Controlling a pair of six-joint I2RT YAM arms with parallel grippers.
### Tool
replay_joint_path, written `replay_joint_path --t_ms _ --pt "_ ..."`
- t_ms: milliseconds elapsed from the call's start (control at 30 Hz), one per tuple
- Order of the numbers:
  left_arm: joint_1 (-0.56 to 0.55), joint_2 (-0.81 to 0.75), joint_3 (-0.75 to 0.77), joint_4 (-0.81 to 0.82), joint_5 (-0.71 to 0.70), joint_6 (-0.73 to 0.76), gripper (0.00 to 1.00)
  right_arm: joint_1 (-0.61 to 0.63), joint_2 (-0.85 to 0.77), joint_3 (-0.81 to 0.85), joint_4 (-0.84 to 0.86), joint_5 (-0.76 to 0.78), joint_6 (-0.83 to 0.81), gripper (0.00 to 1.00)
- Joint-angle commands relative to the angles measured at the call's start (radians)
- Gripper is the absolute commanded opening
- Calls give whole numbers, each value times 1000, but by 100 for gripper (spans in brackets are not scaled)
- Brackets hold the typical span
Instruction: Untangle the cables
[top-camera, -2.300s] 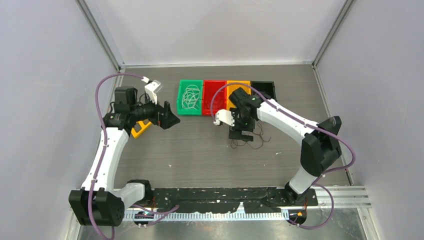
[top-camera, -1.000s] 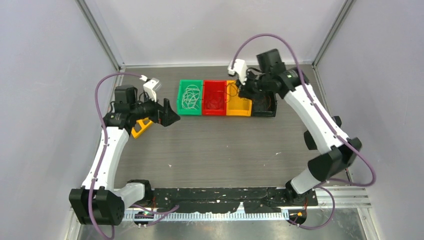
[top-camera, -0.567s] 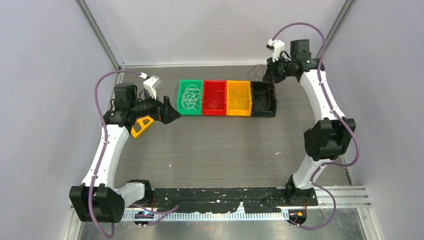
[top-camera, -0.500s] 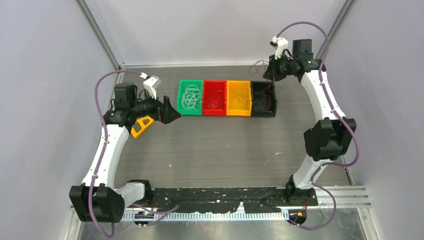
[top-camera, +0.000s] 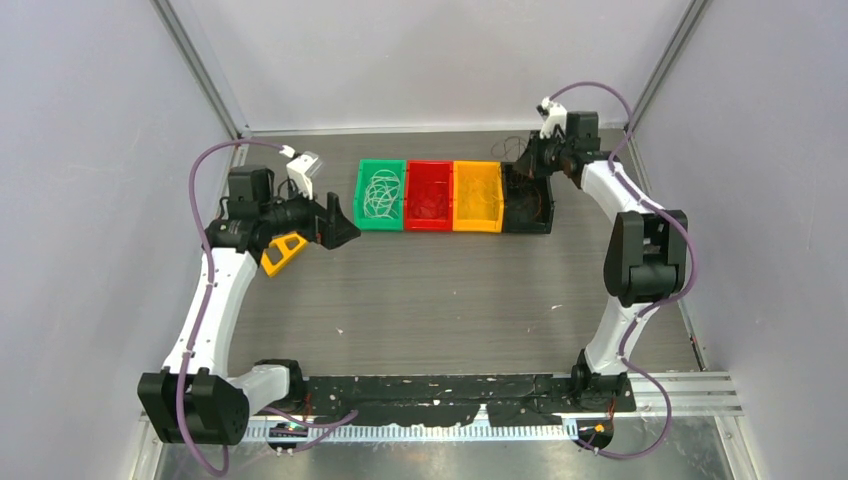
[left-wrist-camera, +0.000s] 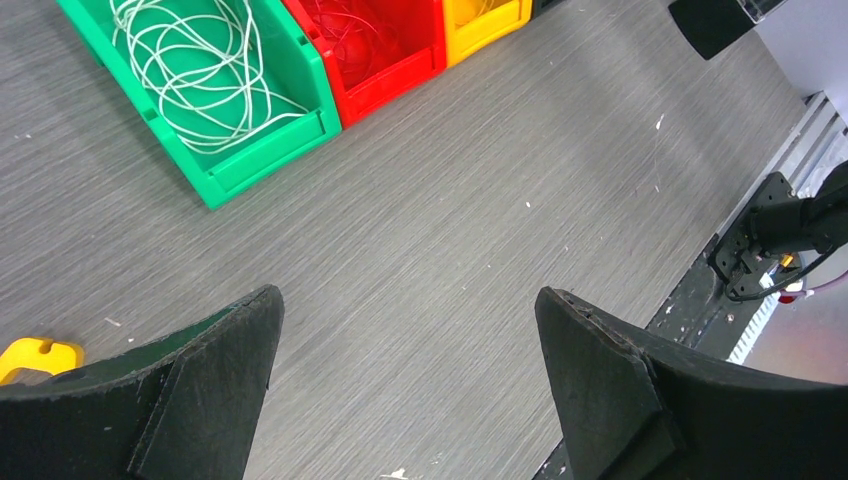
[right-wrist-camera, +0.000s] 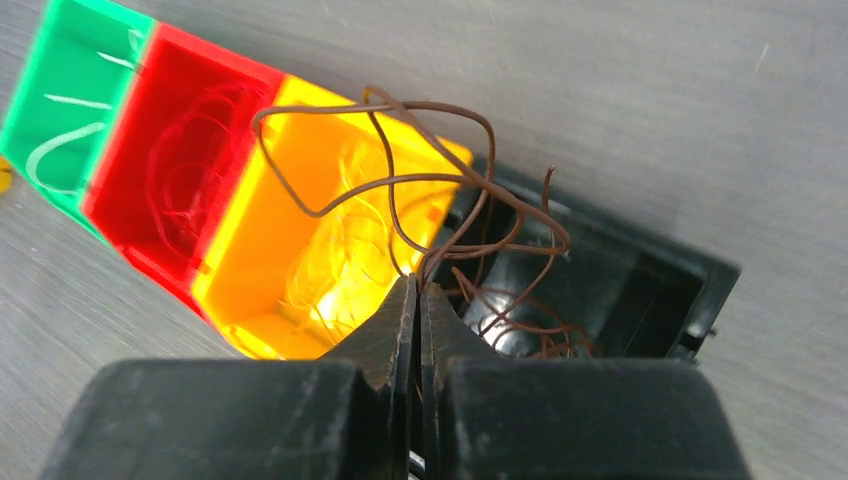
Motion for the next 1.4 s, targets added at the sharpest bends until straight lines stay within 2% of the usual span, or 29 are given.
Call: replay_joint_path --t_ms 0,133,400,700,833,933,1033,1233,1367 --pt "-4 -23 48 -17 -16 27 100 -1 -12 -85 94 66 -10 5" --pt "-4 -27 35 3 -20 14 99 0 -5 -125 8 116 -64 5" --pt "-3 4 54 9 -17 -4 100 26 97 -45 -259 275 -160 5" --pt "-4 1 50 2 -25 -4 100 70 88 -50 -304 562 -156 6" --pt "-4 7 49 3 -23 -7 99 96 117 1 -339 560 -182 6" --pt "-3 11 57 0 -24 -6 100 102 141 72 -384 479 -174 28" --pt "-3 11 63 -5 -25 -2 100 101 125 102 -408 430 -176 43" --pt "-4 14 58 -2 -26 1 99 101 44 114 -456 357 -220 61" --pt "-4 24 64 -8 -20 9 99 99 -9 135 -520 288 -276 62"
